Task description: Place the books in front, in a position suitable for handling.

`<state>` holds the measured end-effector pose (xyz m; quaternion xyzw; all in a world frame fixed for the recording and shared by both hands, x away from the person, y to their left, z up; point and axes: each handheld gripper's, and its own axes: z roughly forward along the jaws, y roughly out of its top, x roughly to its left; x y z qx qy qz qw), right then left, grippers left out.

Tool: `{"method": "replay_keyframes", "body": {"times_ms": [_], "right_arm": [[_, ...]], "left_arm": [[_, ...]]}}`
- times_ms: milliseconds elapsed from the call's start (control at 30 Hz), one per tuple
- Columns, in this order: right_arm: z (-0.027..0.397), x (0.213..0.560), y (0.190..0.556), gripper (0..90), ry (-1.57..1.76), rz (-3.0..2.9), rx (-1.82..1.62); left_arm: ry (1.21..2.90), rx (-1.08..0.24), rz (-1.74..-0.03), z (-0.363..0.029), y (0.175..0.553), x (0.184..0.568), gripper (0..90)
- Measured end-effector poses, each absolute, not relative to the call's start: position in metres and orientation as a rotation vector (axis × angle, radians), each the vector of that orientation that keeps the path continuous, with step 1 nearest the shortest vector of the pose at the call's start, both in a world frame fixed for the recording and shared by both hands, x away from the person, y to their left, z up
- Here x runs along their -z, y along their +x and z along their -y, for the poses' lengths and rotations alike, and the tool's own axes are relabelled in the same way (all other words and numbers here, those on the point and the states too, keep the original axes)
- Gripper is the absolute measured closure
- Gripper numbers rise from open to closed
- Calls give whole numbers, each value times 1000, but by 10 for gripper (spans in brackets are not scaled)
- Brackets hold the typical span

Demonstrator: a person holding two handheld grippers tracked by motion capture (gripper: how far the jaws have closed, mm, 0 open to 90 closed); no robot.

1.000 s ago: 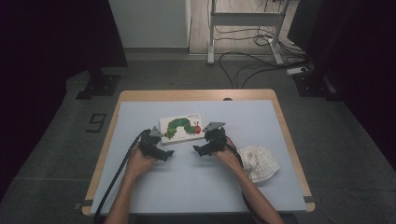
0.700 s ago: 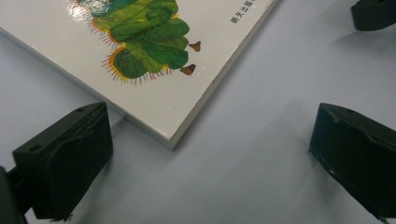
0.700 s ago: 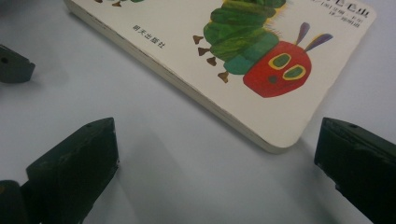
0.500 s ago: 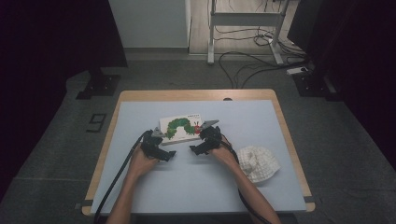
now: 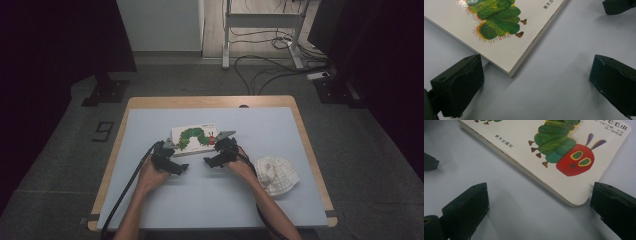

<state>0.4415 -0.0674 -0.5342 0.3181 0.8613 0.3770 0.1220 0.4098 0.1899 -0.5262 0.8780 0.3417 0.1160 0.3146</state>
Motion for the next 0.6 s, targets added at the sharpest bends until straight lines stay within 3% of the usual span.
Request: {"method": "replay_keyframes", "body": {"times_ms": [600], "right_arm": [[73,532,414,8,958,-2540,-1095]], "left_arm": [[2348,-276,-851,-186,379,525,0]]}}
